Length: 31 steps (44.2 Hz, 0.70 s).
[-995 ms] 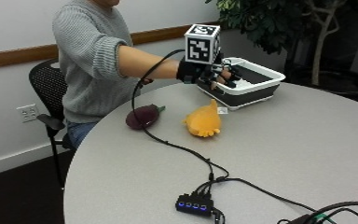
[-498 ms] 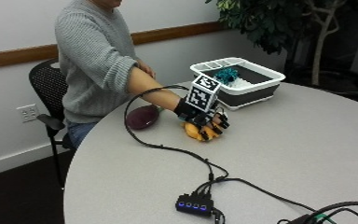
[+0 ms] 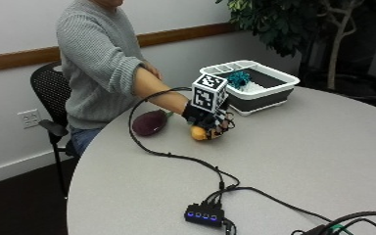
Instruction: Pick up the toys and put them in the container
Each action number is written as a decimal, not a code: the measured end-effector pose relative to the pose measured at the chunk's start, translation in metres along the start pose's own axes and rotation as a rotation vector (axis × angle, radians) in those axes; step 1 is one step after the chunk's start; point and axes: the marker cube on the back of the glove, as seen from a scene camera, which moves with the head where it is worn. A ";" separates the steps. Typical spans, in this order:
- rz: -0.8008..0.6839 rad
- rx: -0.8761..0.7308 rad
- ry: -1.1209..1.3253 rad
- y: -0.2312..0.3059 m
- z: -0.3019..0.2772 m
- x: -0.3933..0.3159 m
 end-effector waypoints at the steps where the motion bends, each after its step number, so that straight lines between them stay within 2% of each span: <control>1: 0.000 0.009 -0.006 -0.001 -0.005 0.000; 18: 0.005 0.211 -0.061 -0.010 -0.189 0.005; 25: -0.014 0.227 -0.036 -0.014 -0.202 -0.018; 31: -0.090 0.195 -0.033 -0.024 -0.193 -0.081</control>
